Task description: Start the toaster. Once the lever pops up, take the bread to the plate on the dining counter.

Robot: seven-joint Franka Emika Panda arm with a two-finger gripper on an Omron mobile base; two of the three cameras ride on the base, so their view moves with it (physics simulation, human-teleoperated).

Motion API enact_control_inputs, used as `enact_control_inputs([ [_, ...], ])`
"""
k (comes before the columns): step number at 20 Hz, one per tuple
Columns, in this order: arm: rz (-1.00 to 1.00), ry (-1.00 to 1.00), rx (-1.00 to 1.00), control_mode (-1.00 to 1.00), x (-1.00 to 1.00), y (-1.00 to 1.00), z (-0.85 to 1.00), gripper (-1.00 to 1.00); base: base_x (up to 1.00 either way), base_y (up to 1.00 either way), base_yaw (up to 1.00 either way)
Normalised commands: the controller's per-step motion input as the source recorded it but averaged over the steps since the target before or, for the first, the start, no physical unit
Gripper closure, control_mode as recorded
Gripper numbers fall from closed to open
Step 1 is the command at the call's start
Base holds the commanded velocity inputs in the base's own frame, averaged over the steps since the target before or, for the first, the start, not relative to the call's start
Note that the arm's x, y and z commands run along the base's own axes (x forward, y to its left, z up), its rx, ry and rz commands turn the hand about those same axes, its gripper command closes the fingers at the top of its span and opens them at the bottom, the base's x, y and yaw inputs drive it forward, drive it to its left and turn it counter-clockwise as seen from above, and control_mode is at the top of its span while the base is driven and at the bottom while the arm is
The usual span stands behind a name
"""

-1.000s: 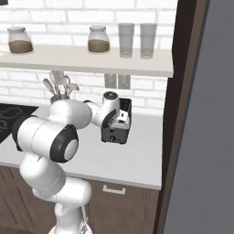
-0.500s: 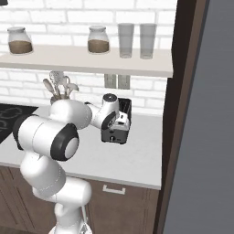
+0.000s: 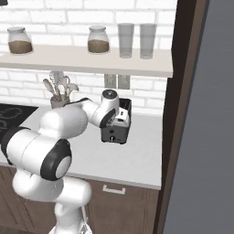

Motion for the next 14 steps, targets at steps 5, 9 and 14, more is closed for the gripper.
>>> enact_control_inputs([
  [5, 0.00, -0.21, 0.02, -1.00, -0.14, 0.04, 0.60, 1.00, 0.00, 0.00, 0.00],
  [9, 0.00, -0.13, 0.00, -1.00, 0.00, 0.30, 0.64, 1.00, 0.00, 0.00, 0.00],
  [14, 0.00, -0.10, 0.00, -1.00, 0.00, 0.23, 0.54, -1.00, 0.00, 0.00, 0.00],
])
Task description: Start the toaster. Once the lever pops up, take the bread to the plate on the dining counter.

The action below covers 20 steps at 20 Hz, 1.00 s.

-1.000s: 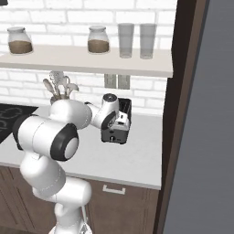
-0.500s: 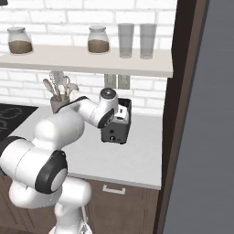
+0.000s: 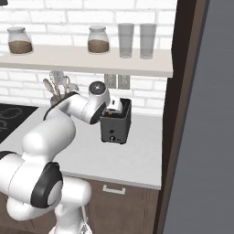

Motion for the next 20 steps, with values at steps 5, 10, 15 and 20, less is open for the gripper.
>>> enact_control_inputs([
  [5, -0.02, -0.01, 0.00, -1.00, -0.08, 0.03, 0.18, -1.00, 0.00, 0.00, 0.00],
  [10, 0.00, 0.04, 0.00, -1.00, -0.09, 0.00, 0.00, -1.00, 0.00, 0.00, 0.00],
  [15, 0.00, 0.00, 0.00, -1.00, 0.00, 0.25, -0.04, -1.00, 0.00, 0.00, 0.00],
  [20, 0.00, -0.06, 0.00, -1.00, 0.00, 0.10, -0.09, -1.00, 0.00, 0.00, 0.00],
])
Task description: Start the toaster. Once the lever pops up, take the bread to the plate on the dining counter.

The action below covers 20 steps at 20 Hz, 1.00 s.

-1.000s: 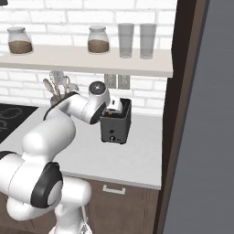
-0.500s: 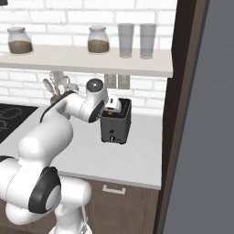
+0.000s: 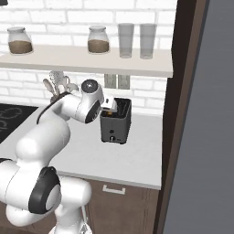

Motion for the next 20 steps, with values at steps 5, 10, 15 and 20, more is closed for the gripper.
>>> enact_control_inputs([
  [5, 0.00, -0.01, 0.00, -1.00, 0.02, 0.00, -0.30, -1.00, 0.00, 0.00, 0.00],
  [10, 0.00, 0.00, 0.00, -1.00, 0.10, -0.12, -0.06, -1.00, 0.00, 0.00, 0.00],
  [15, 0.00, 0.00, 0.00, -1.00, 0.28, -0.24, 0.00, -1.00, 0.00, 0.00, 0.00],
  [20, 0.00, -0.02, 0.00, -1.00, 0.35, -0.03, 0.00, -1.00, 0.00, 0.00, 0.00],
])
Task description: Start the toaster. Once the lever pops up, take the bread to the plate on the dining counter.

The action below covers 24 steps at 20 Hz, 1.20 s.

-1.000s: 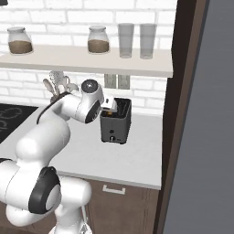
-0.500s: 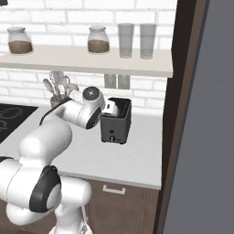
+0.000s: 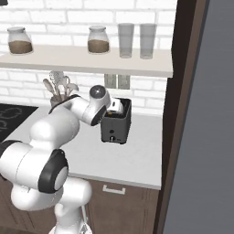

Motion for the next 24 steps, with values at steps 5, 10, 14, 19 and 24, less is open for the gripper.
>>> enact_control_inputs([
  [5, 0.00, -0.01, 0.00, -1.00, 0.13, 0.05, -0.01, -1.00, 0.00, 0.00, 0.00],
  [10, 0.00, 0.00, 0.00, -1.00, 0.00, 0.05, 0.00, -1.00, 0.00, 0.00, 0.00],
  [14, 0.00, 0.00, 0.00, -1.00, 0.00, 0.00, 0.00, -1.00, 0.00, 0.00, 0.00],
  [19, 0.00, 0.00, 0.00, -1.00, 0.00, 0.00, 0.00, -1.00, 0.00, 0.00, 0.00],
  [24, 0.00, 0.00, 0.00, -1.00, 0.00, 0.00, 0.00, -1.00, 0.00, 0.00, 0.00],
])
